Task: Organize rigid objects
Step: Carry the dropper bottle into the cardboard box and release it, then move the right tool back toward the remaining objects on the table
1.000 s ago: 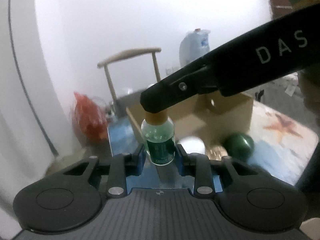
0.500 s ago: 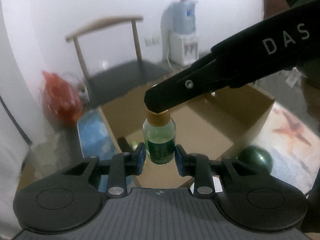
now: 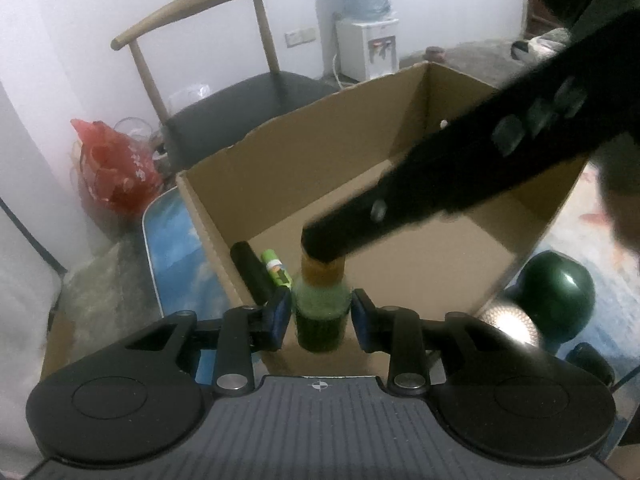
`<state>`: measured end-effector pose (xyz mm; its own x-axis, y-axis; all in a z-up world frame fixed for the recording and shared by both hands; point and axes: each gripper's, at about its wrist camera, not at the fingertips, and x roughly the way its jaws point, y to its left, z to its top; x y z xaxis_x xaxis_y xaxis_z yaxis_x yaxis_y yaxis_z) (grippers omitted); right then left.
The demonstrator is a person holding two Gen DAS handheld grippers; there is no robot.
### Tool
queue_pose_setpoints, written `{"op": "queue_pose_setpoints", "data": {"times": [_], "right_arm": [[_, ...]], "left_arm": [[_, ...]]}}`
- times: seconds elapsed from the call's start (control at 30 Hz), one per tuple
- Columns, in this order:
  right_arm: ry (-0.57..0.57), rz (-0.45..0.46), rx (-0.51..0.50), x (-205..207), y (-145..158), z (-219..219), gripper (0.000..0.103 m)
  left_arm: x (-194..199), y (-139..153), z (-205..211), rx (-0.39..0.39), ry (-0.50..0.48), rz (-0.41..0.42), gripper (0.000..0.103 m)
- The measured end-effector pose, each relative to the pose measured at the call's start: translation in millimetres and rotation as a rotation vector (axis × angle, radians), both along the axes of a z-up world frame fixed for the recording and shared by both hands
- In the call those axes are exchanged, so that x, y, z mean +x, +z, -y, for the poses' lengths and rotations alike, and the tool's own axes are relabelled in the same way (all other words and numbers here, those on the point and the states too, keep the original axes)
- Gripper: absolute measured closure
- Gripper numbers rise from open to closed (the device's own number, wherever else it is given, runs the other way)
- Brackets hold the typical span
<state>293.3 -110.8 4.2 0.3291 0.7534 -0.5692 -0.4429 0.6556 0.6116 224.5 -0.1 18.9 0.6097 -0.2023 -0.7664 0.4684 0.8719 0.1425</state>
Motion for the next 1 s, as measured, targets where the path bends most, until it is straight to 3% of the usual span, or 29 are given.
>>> {"op": "queue_pose_setpoints", "data": {"times": [0.23,0.47,0.7,0.83,1.0], "right_arm": [[-0.006,-0.031,0.029,-3,-3,1,0.085],[-0.065,0.068,0.065,-31,39,28,0.084],[-0.167,0.192,0.077,-102,78,71,0.083],[-0.251,0.229,0.094,-150,79,105,0.083],[-0.361,0.219,0.043,-203,55,133,0.081]], "left_arm": [[-10,7,2,0.011,0.001,0.029,0.065],[-30,35,-12,-0.049,0.03,0.118,0.055],[-83,69,-38,-0.175,0.11,0.248,0.043],[-114,71,-42,-0.248,0.134,0.303,0.028],[-138,47,-34,-0.379,0.156,0.233,0.026]]}}
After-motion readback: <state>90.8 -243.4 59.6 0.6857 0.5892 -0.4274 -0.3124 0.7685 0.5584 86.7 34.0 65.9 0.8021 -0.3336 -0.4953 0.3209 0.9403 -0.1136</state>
